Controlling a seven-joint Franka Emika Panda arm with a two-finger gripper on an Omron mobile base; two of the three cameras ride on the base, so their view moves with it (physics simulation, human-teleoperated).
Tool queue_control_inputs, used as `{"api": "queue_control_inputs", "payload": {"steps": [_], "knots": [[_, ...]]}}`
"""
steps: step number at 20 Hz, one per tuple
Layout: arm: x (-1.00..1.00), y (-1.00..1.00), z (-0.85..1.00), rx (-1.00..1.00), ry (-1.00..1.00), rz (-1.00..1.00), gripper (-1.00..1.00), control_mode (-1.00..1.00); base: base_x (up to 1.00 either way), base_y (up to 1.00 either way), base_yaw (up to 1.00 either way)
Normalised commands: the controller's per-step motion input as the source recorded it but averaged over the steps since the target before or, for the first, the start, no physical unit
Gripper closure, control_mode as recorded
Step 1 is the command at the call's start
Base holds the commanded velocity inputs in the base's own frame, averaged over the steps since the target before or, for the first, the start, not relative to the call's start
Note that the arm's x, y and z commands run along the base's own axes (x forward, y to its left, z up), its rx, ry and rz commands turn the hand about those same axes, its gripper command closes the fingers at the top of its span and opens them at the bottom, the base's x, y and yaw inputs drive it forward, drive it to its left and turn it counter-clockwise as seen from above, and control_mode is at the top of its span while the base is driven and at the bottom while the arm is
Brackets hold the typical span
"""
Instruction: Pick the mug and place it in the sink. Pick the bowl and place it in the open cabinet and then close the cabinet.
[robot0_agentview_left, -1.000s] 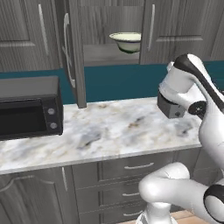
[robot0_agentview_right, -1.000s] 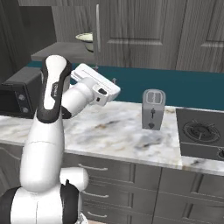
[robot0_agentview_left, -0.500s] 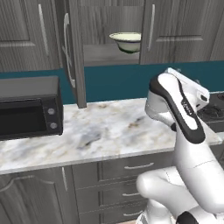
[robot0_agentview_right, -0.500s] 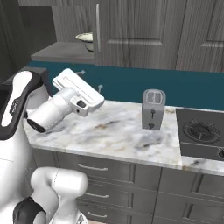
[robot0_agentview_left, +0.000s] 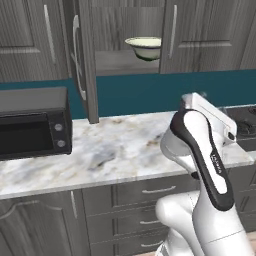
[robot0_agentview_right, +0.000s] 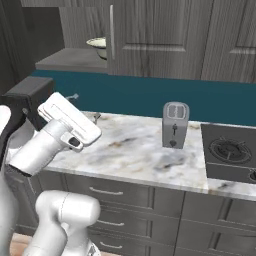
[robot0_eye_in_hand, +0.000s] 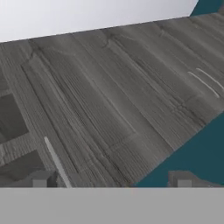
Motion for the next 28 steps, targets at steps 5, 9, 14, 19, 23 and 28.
{"api": "queue_control_inputs", "payload": {"steps": [5,9,14,19,23,28], "knots": [[-0.7,0.33,0.29,0.16,-0.08,0.01,-1.0,-1.0,0.0,0.0,0.0],[-0.58,0.48,0.33,0.12,-0.02,0.01,-1.0,-1.0,0.0,0.0,0.0],[-0.54,0.58,0.33,0.01,-0.08,0.0,-1.0,-1.0,0.0,0.0,0.0],[-0.45,0.43,0.58,0.0,-0.07,-0.05,-1.0,-1.0,0.0,0.0,0.0],[-0.4,0.41,0.64,0.0,-0.04,-0.05,-1.0,-1.0,0.0,0.0,0.0],[-0.27,0.5,0.36,0.0,0.0,-0.03,-1.0,-1.0,0.0,0.0,0.0]]}}
